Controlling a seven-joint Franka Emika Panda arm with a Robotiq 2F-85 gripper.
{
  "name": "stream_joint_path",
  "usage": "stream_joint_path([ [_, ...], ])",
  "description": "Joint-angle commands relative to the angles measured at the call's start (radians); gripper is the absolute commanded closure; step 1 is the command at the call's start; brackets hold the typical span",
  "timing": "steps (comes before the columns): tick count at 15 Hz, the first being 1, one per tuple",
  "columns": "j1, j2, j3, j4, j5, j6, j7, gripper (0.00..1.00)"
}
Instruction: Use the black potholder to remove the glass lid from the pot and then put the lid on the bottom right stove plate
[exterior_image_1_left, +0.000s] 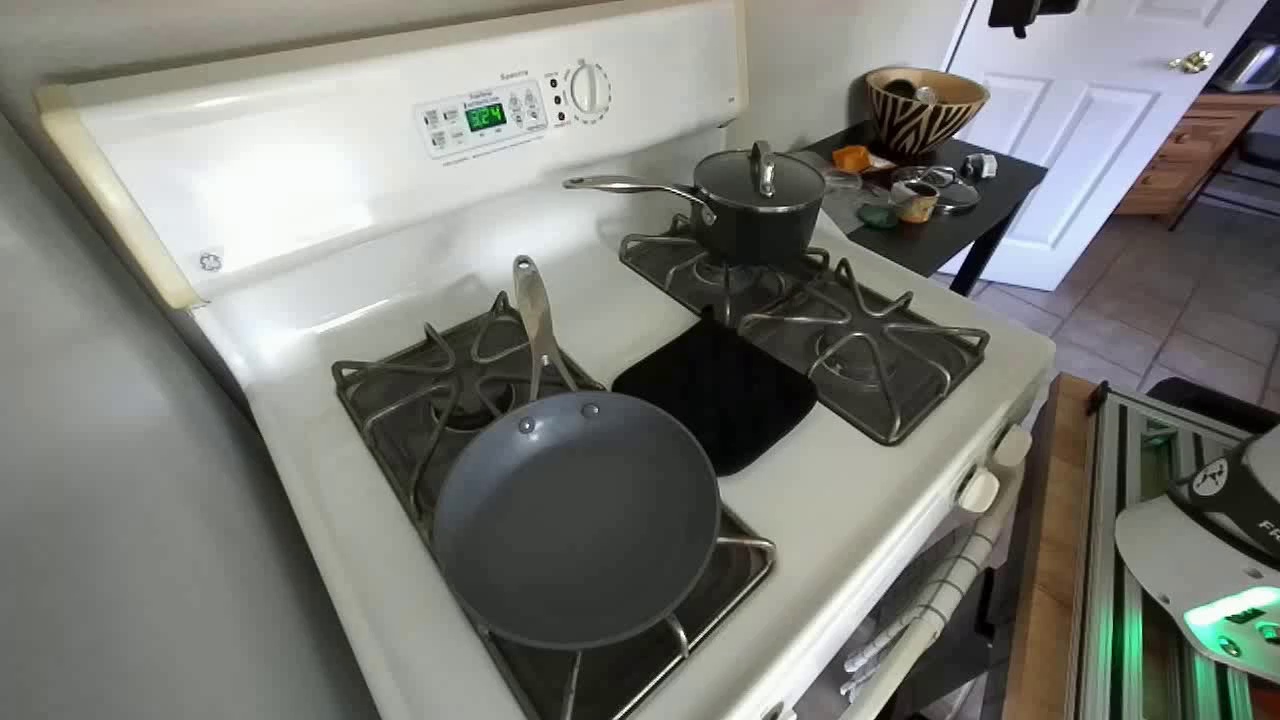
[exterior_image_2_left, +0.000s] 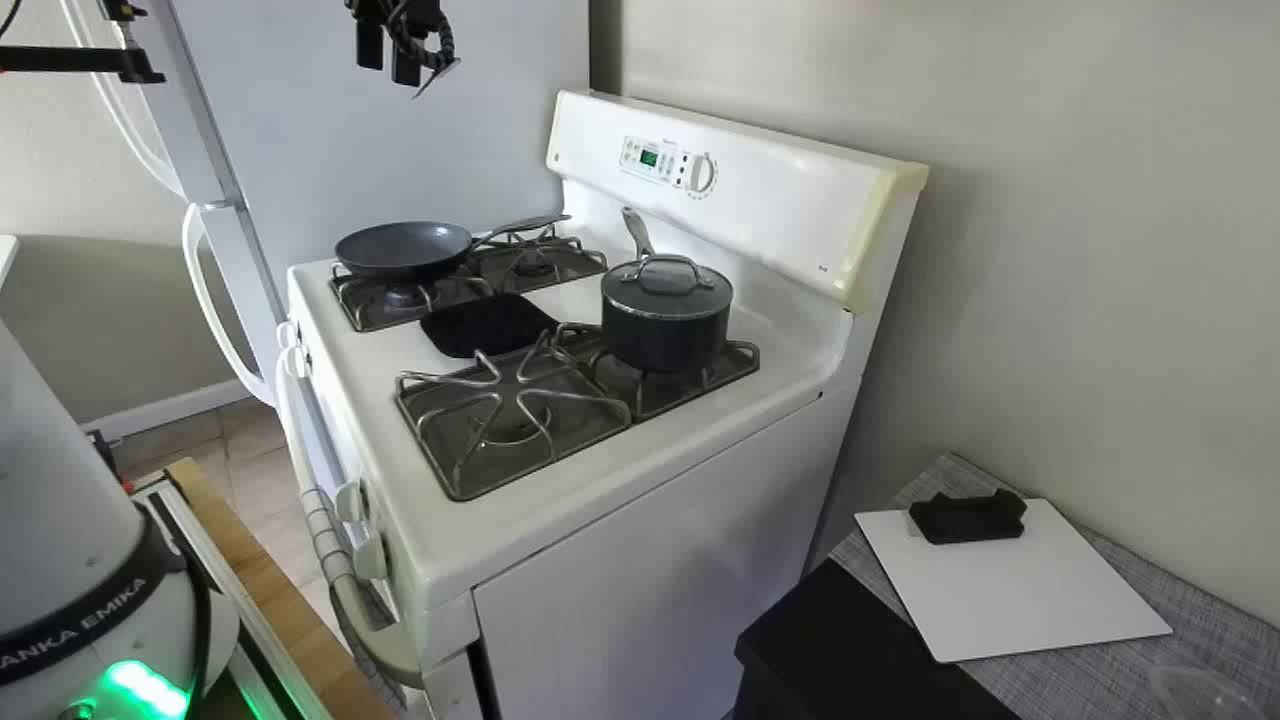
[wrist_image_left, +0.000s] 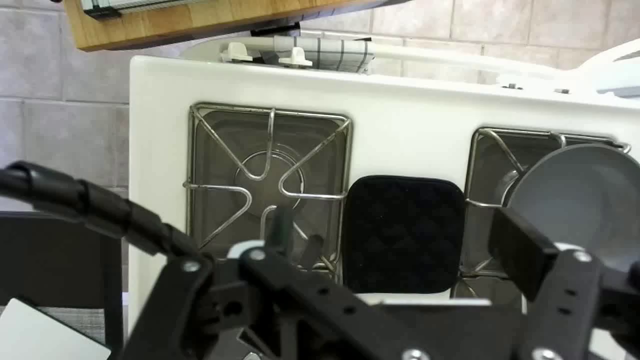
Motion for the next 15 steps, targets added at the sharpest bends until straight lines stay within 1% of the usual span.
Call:
stream_joint_path([
  [1, -0.006, 0.001, 0.004, 0.002, 0.002, -0.002, -0.002, 0.0],
  [2, -0.006, 0.001, 0.004, 0.002, 0.002, -0.002, -0.002, 0.0],
  [4, -0.014, 0.016, 0.026, -0.046, -0.001, 0.116, 0.046, 0.0],
  [7, 0.006, 0.014, 0.043, -0.15, 0.013, 0.388, 0.037, 0.0],
  [11, 0.047, 0.05, 0.076, -0.322, 0.032, 0.725, 0.022, 0.0],
  [13, 0.064, 0.106, 0.098, -0.399, 0.028, 0.884, 0.032, 0.0],
  [15, 0.072, 0.179, 0.119, -0.444, 0.011, 1.014, 0.05, 0.0],
])
